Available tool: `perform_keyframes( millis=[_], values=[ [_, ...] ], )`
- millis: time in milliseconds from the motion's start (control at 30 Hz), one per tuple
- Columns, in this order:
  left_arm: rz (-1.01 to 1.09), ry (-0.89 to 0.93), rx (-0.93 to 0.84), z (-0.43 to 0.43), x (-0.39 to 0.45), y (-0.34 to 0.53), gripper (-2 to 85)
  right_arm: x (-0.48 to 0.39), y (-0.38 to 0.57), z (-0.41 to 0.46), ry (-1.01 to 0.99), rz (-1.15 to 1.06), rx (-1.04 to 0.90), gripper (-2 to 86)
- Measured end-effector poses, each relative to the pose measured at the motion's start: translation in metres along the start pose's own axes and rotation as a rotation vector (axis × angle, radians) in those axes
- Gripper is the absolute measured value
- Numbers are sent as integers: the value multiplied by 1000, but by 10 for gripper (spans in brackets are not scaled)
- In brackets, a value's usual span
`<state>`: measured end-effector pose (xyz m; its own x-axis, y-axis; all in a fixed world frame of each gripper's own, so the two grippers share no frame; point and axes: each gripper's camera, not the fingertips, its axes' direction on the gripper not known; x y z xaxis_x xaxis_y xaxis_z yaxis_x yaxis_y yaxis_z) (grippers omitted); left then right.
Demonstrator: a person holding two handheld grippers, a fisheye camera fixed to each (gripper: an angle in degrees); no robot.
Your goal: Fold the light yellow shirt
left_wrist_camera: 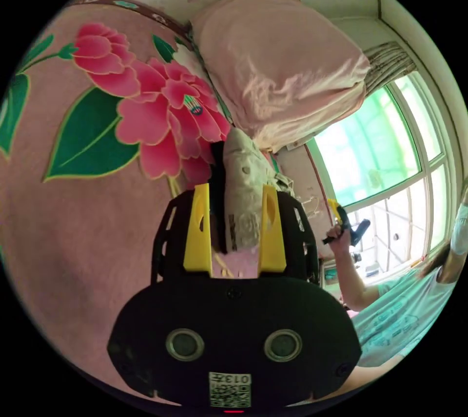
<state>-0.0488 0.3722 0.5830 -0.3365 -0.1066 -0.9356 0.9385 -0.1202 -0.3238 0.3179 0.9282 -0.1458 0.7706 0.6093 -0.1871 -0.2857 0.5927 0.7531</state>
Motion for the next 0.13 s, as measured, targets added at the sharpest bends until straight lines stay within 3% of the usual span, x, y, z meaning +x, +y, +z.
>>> perform_keyframes(
  millis=[133],
  values=[
    [111,-187,-58,-91,52,112,128,-142,12,-107,60,-241,213,140]
  ],
)
